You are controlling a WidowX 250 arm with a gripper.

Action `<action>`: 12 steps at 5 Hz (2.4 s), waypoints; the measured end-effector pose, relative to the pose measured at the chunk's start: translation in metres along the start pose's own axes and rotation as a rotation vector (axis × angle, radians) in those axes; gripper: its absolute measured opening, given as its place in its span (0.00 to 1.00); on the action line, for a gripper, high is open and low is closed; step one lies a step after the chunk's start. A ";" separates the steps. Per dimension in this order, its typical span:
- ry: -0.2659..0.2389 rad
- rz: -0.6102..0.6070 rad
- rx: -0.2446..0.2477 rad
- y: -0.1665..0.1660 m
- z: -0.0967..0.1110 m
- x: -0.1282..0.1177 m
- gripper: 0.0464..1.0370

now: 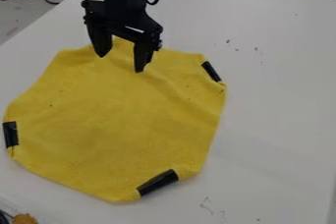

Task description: Folded bottom right corner to top left corner

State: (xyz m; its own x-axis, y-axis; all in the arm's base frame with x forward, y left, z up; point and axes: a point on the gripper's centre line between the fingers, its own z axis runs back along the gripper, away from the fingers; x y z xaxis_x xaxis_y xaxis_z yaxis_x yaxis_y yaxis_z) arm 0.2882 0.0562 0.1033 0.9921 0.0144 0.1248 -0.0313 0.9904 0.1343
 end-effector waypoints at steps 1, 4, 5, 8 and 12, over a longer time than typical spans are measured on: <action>0.029 0.007 -0.004 -0.002 -0.007 -0.004 0.96; -0.001 0.149 -0.021 -0.058 -0.015 -0.059 0.96; 0.003 0.192 -0.062 -0.079 -0.031 -0.080 0.96; 0.027 0.278 -0.131 -0.105 -0.057 -0.100 0.96; 0.038 0.311 -0.188 -0.106 -0.076 -0.100 0.90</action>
State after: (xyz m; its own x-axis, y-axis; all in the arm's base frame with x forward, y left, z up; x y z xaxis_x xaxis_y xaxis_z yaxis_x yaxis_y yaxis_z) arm 0.2019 -0.0400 0.0021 0.9424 0.3209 0.0943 -0.3131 0.9456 -0.0883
